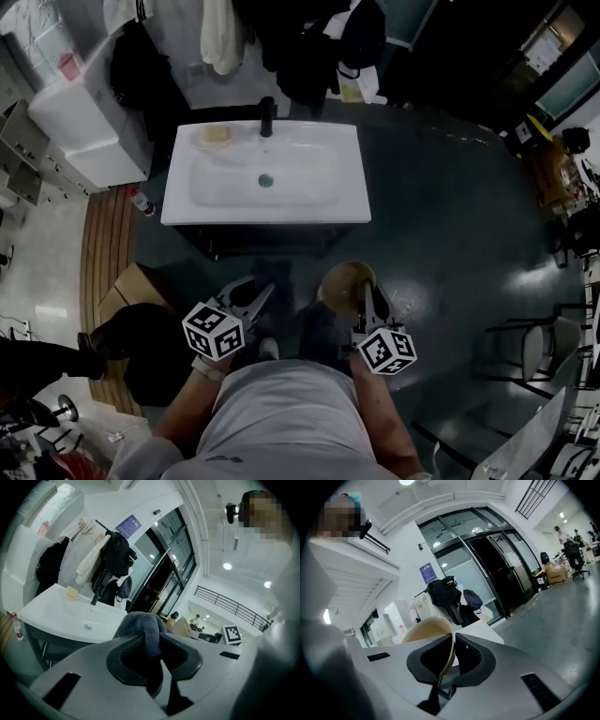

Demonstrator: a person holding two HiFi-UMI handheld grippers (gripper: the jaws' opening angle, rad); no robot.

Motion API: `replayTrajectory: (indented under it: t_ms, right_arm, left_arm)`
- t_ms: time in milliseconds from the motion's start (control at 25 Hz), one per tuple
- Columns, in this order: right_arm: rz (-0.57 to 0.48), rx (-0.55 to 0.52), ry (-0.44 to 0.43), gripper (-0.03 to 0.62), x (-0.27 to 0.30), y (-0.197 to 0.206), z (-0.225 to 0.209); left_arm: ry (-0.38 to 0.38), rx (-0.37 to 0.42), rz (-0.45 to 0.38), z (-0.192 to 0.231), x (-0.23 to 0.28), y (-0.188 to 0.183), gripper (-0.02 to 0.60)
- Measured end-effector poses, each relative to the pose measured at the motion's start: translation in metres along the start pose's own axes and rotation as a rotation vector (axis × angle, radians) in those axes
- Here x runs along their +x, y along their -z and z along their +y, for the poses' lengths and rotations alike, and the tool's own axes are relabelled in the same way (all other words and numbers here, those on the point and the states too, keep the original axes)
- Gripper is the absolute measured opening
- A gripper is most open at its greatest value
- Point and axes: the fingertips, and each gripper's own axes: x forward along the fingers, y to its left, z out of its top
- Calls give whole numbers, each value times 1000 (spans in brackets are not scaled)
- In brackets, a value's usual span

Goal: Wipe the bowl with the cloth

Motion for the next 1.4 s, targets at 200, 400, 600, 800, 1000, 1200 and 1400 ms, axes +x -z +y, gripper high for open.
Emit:
replayTrajectory:
  t_ms: [200,400,600,800,1000,1200,1400]
  right_arm:
    - [46,36,-63,32,61,-5,-15]
    - [99,46,-125,31,126,-18,-36]
    - [153,80,-190,31,188,-45,-60]
    - [188,76,-244,31,240,-72,-85]
    - [235,270,-289,31,280,-89,-104]
    - [262,445,-287,31,313,-92,-110]
    - [279,556,-296,31,334,-87,-104]
  left_arm:
    - [-58,-8,-11,24,30,-17,74]
    - [-117,-15,-24,48,74,-43,74]
    - [-125,-32,-53,56,126,-78,74]
    - [-50,-70,-82,50,185,-109,74]
    - [20,-59,-56,31,242,-129,74]
    - [54,-22,-27,20,284,-144,74]
    - [101,1,-10,15,306,-159,74]
